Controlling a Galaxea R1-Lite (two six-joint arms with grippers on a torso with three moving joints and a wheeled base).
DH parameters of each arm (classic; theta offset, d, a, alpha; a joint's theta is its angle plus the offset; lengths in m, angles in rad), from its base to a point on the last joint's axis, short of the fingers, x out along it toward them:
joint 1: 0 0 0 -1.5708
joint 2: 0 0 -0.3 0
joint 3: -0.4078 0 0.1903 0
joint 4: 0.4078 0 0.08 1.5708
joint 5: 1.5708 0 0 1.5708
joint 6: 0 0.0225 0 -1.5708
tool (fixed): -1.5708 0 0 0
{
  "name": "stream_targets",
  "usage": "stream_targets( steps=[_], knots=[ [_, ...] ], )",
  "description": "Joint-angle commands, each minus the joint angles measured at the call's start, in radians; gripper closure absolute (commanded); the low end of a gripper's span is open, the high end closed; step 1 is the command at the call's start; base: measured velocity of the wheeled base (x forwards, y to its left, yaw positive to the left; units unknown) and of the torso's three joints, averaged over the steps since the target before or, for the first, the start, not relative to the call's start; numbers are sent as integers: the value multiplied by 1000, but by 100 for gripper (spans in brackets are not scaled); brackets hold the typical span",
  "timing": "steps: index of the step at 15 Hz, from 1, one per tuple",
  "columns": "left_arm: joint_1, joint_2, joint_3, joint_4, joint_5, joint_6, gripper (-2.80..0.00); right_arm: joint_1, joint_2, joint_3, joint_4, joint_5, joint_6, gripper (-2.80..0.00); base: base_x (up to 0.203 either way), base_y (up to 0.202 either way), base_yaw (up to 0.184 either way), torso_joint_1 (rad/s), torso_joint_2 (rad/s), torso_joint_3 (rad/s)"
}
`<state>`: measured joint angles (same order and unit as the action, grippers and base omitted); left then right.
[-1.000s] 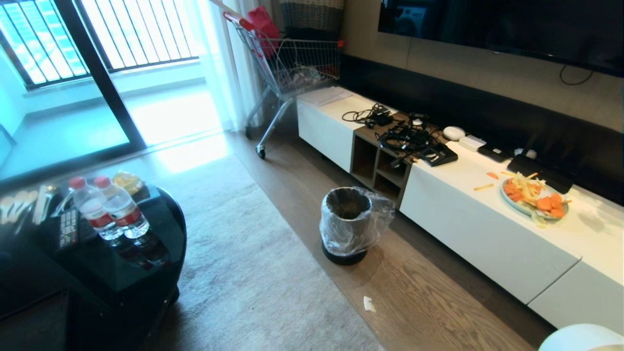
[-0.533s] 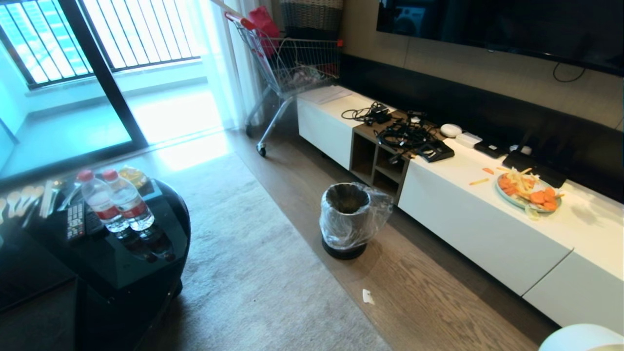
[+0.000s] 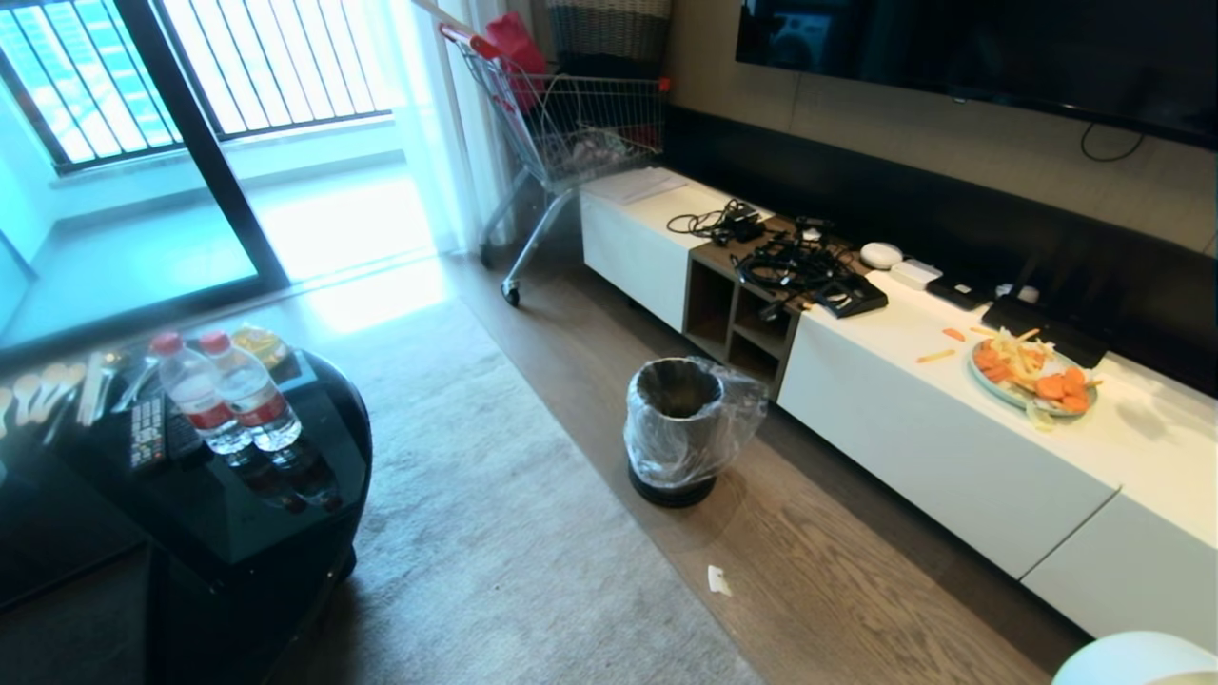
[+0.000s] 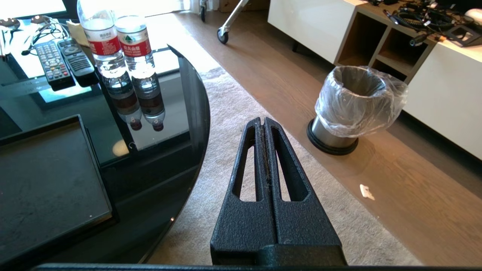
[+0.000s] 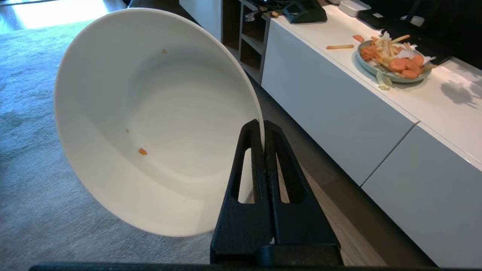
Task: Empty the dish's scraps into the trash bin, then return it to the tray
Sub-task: Put the bowl back to the table
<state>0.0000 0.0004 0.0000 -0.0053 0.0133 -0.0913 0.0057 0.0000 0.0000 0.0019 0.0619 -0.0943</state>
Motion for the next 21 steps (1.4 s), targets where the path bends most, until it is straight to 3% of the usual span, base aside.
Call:
stream_targets(
  steps=[1, 21],
  knots=[
    [0, 0, 0, -1, 0, -1, 0, 0, 2, 0, 1, 1, -1, 0, 0, 0, 0, 0, 0, 0],
    [0, 0, 0, -1, 0, -1, 0, 0, 2, 0, 1, 1, 2, 0, -1, -8, 159, 3, 2, 2]
  ],
)
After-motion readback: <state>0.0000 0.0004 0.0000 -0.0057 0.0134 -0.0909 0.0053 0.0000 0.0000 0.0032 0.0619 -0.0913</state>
